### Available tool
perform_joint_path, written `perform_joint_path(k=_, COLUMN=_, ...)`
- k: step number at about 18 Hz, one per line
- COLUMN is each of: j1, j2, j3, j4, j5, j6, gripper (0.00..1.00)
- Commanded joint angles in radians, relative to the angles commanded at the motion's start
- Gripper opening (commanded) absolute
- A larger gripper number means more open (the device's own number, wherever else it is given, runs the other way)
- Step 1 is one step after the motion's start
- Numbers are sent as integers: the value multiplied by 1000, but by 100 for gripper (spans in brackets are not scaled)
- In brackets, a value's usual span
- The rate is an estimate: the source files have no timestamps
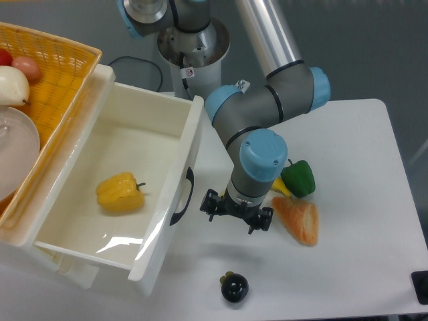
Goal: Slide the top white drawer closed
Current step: 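Move the gripper toward the front face of the open white drawer, then push the drawer front with the gripper into the cabinet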
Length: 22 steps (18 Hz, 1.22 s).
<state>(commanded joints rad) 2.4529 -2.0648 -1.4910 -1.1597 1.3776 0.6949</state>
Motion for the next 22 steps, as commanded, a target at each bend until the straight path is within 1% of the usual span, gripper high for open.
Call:
perform_joint_path(k=9, j1=-2, j2=3, j3=-3, j4=-2, j5=-5, j6=2, gripper=100)
perform_joint_path(k=14, j1=-15, j2=8, j3=-3, j4=-3, j5=-6, j6=0, gripper=100)
perform_joint_path(k=17, j1=-17, j2=11, j3=-3, j4=-3, j5=-23, j6=-3, gripper=100)
perform_joint_path(k=22, j1=-18, j2=23, j3=-6, j4=-25, j5=-32, j6=-2, gripper=100)
